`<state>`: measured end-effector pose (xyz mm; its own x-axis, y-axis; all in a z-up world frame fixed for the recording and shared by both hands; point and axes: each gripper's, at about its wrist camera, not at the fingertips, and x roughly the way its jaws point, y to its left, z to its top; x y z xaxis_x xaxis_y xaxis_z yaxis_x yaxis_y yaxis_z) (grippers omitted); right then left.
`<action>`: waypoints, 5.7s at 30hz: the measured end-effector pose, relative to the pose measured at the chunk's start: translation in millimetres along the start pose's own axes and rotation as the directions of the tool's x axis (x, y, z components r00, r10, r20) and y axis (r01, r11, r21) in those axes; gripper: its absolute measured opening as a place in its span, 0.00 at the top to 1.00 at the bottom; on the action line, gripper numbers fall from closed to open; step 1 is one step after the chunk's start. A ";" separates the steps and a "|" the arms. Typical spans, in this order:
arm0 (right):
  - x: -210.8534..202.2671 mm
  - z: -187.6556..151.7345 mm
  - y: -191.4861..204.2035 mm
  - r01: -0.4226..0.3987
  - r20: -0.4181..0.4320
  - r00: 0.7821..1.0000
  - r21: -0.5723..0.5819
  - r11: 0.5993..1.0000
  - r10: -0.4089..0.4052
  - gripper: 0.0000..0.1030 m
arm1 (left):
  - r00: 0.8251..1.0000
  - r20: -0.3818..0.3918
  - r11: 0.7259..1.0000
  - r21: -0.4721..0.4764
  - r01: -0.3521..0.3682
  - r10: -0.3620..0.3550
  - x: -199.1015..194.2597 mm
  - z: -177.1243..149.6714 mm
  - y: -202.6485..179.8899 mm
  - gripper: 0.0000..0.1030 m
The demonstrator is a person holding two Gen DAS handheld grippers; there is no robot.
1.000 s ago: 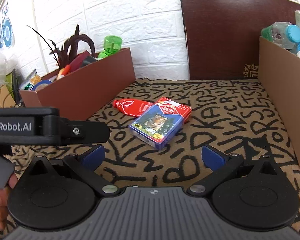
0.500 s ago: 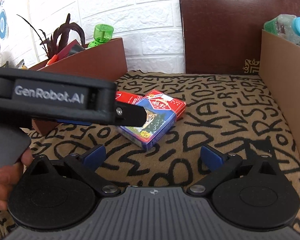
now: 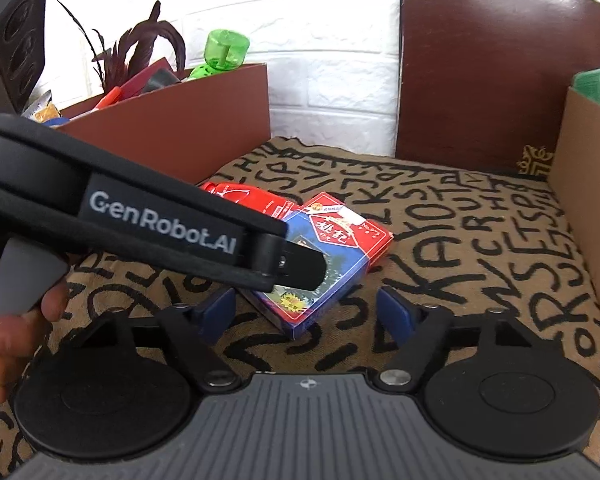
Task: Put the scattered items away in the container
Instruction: 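Close the right gripper on the tiger playing card box, then lift the card box with the right gripper off the cloth, then carry the card box with the right gripper into the brown box and open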
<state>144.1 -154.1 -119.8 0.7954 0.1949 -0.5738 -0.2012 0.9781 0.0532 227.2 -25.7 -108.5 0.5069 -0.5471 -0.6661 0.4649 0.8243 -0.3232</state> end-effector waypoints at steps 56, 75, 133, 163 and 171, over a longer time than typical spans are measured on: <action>-130.2 -83.6 70.5 -0.222 -0.125 0.973 -0.264 0.939 0.195 0.55 | 0.994 -0.062 0.987 -0.127 -0.096 0.089 -118.8 -135.1 -33.0 0.47; -120.0 -78.5 70.9 -0.233 -0.150 0.969 -0.276 0.932 0.198 0.49 | 0.996 -0.055 0.989 -0.126 -0.075 0.069 -113.4 -135.7 -31.6 0.46; -11.2 113.0 186.4 -0.292 0.100 0.922 -0.454 0.842 0.374 0.71 | 0.910 0.278 0.948 -0.172 -0.268 0.308 -182.6 26.7 121.0 0.72; -17.0 89.1 155.7 -0.279 0.041 0.947 -0.380 0.882 0.317 0.64 | 0.925 0.257 0.959 -0.123 -0.255 0.279 -177.2 14.6 113.1 0.69; -8.7 94.9 160.0 -0.306 0.042 0.937 -0.378 0.874 0.347 0.64 | 0.930 0.227 0.957 -0.106 -0.272 0.289 -149.8 21.7 114.1 0.76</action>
<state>159.2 7.6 -28.7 0.6994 0.5247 -0.4852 -0.6356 0.7672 -0.0864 220.0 147.1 -31.0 0.7705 -0.3035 -0.5605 0.2301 0.9525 -0.1993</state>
